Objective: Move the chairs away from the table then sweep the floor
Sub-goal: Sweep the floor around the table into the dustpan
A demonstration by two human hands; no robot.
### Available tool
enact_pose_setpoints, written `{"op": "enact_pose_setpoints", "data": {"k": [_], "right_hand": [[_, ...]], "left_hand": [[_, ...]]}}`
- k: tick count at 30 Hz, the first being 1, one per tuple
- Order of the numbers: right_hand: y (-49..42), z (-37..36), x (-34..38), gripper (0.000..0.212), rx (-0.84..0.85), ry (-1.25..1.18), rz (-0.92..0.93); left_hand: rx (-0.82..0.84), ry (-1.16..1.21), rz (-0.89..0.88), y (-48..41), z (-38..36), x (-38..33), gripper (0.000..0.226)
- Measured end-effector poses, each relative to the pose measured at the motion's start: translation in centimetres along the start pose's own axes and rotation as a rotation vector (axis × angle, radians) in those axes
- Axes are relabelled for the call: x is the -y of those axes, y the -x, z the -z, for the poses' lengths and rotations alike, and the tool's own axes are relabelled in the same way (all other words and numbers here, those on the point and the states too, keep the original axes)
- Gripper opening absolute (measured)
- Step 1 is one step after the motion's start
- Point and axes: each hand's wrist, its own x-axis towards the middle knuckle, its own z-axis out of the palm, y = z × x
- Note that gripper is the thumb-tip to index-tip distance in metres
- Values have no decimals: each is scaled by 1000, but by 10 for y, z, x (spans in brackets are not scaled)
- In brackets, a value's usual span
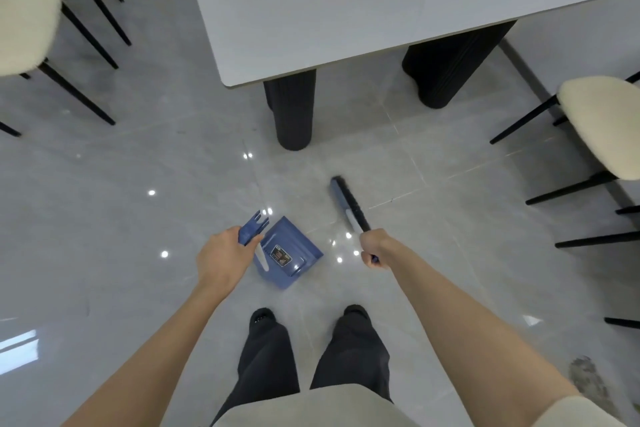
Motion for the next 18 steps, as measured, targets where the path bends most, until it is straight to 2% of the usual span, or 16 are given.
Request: {"op": "enact_pose_setpoints", "data": {"k": [2, 7, 10, 15, 18], "right_hand": [[11, -34, 0, 30, 28, 79, -3], [31, -81, -18, 35, 72, 345, 39], [31, -87, -23, 34, 41, 401, 88], [40, -77, -12, 33, -56, 500, 296], [42, -73, -2, 13, -109, 507, 329]], "left_hand": [[5, 15, 22, -10, 12, 20, 42], [30, 24, 21, -27, 29, 49, 38], [50, 16, 5, -37, 39, 57, 37], [57, 20, 6, -52, 49, 70, 35], [37, 41, 32, -56, 47, 77, 34]]}}
